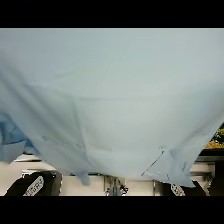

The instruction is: Fold the shirts.

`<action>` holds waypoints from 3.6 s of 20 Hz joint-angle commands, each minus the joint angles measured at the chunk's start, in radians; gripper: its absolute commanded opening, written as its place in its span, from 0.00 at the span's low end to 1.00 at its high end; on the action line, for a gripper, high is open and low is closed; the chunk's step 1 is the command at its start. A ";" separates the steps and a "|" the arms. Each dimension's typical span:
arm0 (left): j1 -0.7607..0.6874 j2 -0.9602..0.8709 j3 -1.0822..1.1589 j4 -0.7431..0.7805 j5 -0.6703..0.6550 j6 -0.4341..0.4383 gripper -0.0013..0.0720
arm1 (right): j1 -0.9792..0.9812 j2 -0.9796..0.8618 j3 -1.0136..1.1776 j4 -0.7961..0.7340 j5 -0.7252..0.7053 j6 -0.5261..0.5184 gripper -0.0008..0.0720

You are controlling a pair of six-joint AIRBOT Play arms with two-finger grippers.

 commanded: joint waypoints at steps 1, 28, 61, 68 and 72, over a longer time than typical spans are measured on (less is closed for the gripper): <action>0.000 -0.188 0.000 0.021 -0.214 0.002 0.06 | 0.000 -0.155 -0.102 -0.075 -0.159 0.010 0.07; -0.010 -0.975 0.083 0.014 -0.590 -0.197 0.93 | -0.071 -0.640 -0.197 0.114 0.190 0.122 0.74; -0.202 -0.787 -0.734 -0.100 -0.485 -0.045 0.06 | -0.280 -0.732 -0.364 0.204 -0.471 -0.098 0.91; -0.192 -0.721 -0.733 -0.100 -0.507 -0.039 0.06 | -0.275 -0.747 -0.602 0.212 -0.100 -0.118 0.91; -0.192 -0.714 -0.733 -0.100 -0.507 -0.039 0.06 | -0.275 -0.801 -0.631 0.273 -0.064 -0.153 0.89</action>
